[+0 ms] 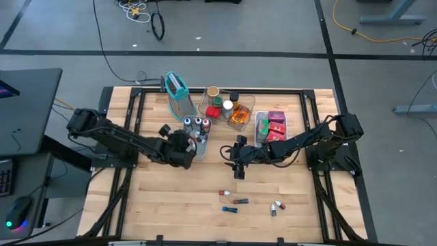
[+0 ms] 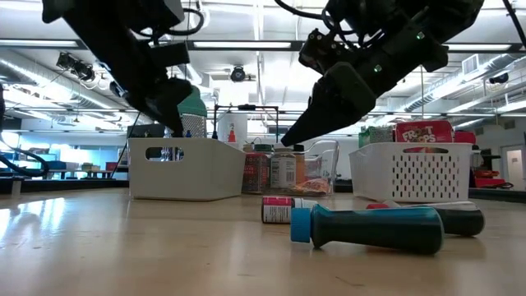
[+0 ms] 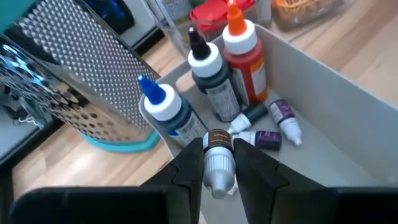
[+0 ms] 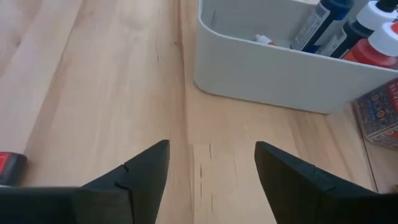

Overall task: Pick & Place Kitchen Items
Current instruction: Put the small brown food coloring bottle into the gray bin

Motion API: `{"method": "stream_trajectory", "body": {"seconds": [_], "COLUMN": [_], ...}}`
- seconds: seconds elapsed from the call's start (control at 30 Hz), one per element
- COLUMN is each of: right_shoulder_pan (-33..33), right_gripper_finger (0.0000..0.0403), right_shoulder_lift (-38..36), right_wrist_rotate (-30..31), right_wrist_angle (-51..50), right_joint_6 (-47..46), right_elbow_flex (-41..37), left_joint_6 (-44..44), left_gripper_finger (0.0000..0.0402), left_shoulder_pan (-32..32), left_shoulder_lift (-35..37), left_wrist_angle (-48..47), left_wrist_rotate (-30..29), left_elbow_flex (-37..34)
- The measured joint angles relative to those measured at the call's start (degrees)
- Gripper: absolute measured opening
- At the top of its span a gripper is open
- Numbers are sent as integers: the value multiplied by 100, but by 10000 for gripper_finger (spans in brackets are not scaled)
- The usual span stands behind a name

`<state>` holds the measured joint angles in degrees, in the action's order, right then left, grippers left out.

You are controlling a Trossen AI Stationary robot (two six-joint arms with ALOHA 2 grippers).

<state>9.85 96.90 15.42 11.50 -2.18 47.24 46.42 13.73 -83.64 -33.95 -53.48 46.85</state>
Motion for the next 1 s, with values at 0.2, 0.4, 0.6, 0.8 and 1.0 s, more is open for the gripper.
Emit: {"method": "stream_trajectory", "body": {"seconds": [0.2, 0.4, 0.6, 0.8, 1.0], "right_shoulder_pan": [-2, 0, 0, -2, 167], "right_gripper_finger": [247, 247, 247, 247, 247], "right_shoulder_lift": [2, 2, 2, 2, 7], "right_wrist_rotate": [-117, -668, -800, -1411, -2147], "right_wrist_angle": [3, 109, 358, 363, 696], "right_joint_6": [-17, -17, -15, 86, 610], "right_elbow_flex": [0, 0, 0, 0, -4], "left_joint_6": [-10, -12, -200, -781, -923], "left_gripper_finger": [95, 92, 90, 92, 115], "left_shoulder_pan": [-140, -163, -298, -550, -613], "left_shoulder_lift": [-4, -4, -117, -641, -935], "left_wrist_angle": [92, 248, 705, 1303, 1575], "left_wrist_rotate": [219, 468, 893, 1251, 1265], "left_elbow_flex": [-42, -42, -37, -40, -32]}}
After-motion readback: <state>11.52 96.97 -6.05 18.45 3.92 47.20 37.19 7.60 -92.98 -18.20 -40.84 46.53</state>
